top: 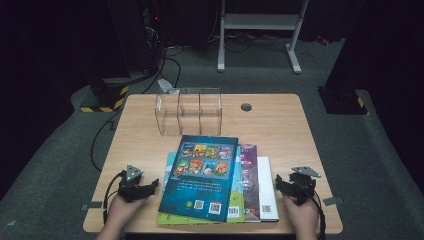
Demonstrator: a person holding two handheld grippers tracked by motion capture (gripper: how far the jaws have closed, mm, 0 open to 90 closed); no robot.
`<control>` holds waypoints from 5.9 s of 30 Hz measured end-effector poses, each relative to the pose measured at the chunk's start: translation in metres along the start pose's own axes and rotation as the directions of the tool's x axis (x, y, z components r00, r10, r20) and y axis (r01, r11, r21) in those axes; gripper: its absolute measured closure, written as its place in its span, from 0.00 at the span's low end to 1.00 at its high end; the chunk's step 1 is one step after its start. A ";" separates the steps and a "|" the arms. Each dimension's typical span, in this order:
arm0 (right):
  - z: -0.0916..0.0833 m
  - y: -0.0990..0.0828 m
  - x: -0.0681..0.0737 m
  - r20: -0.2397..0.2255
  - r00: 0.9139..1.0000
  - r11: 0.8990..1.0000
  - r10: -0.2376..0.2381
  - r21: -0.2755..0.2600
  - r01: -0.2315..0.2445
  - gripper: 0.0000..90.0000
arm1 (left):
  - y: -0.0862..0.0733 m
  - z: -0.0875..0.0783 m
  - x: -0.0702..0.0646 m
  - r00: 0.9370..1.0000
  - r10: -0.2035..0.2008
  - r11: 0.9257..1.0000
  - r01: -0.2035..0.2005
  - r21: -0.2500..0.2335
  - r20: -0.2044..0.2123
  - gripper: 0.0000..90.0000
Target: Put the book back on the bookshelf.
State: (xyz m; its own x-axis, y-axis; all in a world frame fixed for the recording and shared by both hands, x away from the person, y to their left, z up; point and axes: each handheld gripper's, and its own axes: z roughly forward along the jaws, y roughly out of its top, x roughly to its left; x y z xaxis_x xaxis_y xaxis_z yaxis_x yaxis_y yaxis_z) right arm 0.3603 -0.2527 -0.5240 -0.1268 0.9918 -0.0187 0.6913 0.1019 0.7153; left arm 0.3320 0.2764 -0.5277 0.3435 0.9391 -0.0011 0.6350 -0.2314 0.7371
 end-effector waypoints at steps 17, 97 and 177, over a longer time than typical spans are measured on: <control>0.000 0.000 0.000 -0.001 1.000 1.000 0.001 0.001 -0.001 0.20 | 0.001 0.000 0.000 1.000 0.002 1.000 -0.002 0.004 -0.001 0.27; -0.057 0.022 0.062 -0.234 0.949 0.961 -0.211 -0.225 0.158 0.26 | 0.052 -0.007 -0.039 0.977 -0.001 0.996 0.020 -0.086 0.213 0.05; -0.054 0.023 0.125 -0.390 0.886 0.964 -0.251 -0.178 0.195 0.27 | 0.033 0.008 -0.067 0.924 0.055 0.998 -0.052 -0.017 0.379 0.13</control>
State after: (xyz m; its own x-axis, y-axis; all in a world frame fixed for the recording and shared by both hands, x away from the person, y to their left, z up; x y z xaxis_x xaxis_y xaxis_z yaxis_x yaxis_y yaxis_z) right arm 0.3219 -0.1310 -0.4725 -0.5638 0.8224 0.0764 0.5151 0.2778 0.8108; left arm 0.3351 0.2036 -0.5085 0.6143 0.7587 -0.2168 0.6042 -0.2755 0.7477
